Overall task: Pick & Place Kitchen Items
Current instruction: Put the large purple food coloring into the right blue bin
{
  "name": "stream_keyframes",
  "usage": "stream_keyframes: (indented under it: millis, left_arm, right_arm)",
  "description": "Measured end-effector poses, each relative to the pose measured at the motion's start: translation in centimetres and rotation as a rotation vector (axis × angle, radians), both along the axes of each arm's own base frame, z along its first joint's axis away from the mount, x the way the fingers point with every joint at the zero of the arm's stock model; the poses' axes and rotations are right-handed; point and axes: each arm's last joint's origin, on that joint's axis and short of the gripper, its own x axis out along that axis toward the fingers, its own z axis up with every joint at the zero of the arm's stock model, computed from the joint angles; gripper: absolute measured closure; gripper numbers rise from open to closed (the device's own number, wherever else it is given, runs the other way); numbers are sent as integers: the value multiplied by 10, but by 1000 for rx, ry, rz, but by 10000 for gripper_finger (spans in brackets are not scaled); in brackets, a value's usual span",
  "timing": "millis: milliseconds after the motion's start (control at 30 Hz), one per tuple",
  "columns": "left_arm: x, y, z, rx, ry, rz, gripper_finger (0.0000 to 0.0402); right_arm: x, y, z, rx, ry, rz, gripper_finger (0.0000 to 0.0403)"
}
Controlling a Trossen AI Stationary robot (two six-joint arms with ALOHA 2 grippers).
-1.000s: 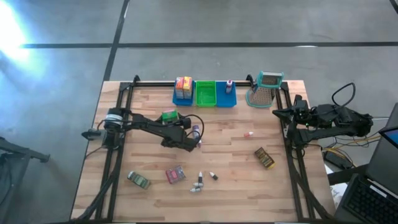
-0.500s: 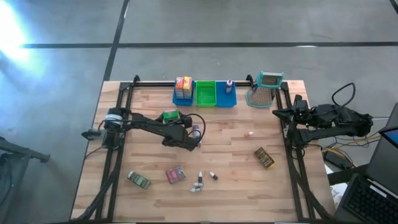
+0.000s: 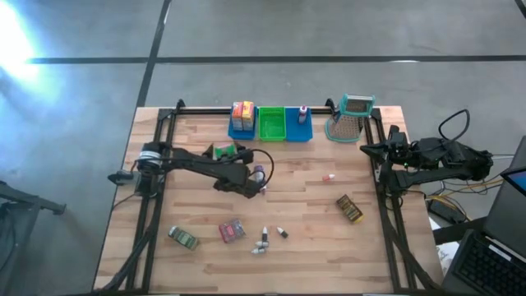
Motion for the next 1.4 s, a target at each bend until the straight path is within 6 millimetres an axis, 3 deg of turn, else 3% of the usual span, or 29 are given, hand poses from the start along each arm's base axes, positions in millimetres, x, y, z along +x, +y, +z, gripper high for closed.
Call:
stream_keyframes:
  millis: [200,400,567,667,900,1133,1400]
  left_arm:
    - [5,0,27,6,-123,-5,2]
    - [23,-5,53,-30,-312,-7,3]
    - [54,-16,74,-173,-690,-1,3]
    - [78,-26,92,-367,-969,-16,3]
    - [118,-48,156,-858,-1562,-202,3]
    - [127,-49,202,-934,-1958,-373,3]
    - [127,-49,210,-939,-2058,-415,3]
  right_arm:
    - [0,0,0,0,0,0,394]
    - [0,0,0,0,0,0,394]
    - [0,0,0,0,0,0,394]
    - [0,0,0,0,0,0,394]
    - [0,0,0,0,0,0,394]
    - [0,0,0,0,0,0,394]
    - [0,0,0,0,0,0,394]
